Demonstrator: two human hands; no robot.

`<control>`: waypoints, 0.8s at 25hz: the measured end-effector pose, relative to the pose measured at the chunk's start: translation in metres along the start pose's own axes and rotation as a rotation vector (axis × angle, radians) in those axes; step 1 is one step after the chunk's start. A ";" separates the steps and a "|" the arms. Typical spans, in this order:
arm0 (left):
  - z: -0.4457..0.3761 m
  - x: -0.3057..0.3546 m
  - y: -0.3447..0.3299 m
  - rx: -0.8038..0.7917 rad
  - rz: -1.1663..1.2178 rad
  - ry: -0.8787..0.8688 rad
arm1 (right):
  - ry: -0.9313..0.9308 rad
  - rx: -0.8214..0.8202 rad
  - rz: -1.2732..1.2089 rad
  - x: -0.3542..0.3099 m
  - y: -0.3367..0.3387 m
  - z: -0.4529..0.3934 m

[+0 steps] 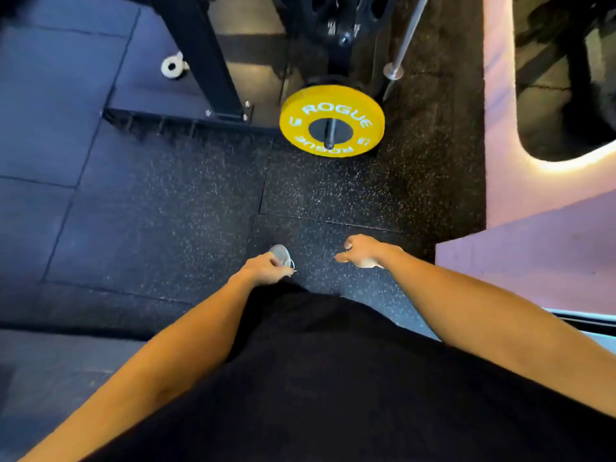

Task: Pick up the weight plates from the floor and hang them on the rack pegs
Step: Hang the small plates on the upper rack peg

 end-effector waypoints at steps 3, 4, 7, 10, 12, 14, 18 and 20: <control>-0.008 -0.043 0.004 -0.002 0.059 0.086 | 0.042 -0.044 0.054 -0.025 -0.010 -0.013; -0.012 -0.055 0.009 0.001 0.085 0.106 | 0.056 -0.054 0.065 -0.035 -0.010 -0.021; -0.027 -0.099 0.034 0.013 0.225 0.156 | 0.119 -0.096 0.122 -0.089 -0.005 -0.056; -0.042 -0.151 0.069 0.017 0.312 0.187 | 0.207 -0.164 0.241 -0.170 -0.006 -0.099; -0.052 -0.192 0.102 0.045 0.377 0.217 | 0.258 -0.208 0.342 -0.226 -0.009 -0.133; -0.063 -0.237 0.137 0.073 0.494 0.247 | 0.288 -0.252 0.416 -0.282 -0.016 -0.169; -0.078 -0.328 0.202 0.099 0.662 0.326 | 0.357 -0.321 0.497 -0.406 -0.042 -0.234; -0.086 -0.364 0.221 0.097 0.751 0.365 | 0.383 -0.337 0.531 -0.455 -0.052 -0.257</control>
Point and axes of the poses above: each hand's wrist, its own z-axis away from the middle knuckle, its own y-axis out of the back of the hand, x = y × z, the point moved 10 cm from there along -z, towards the middle knuckle, and after that the axes turned 15 degrees about y, right-handed, at the moved point
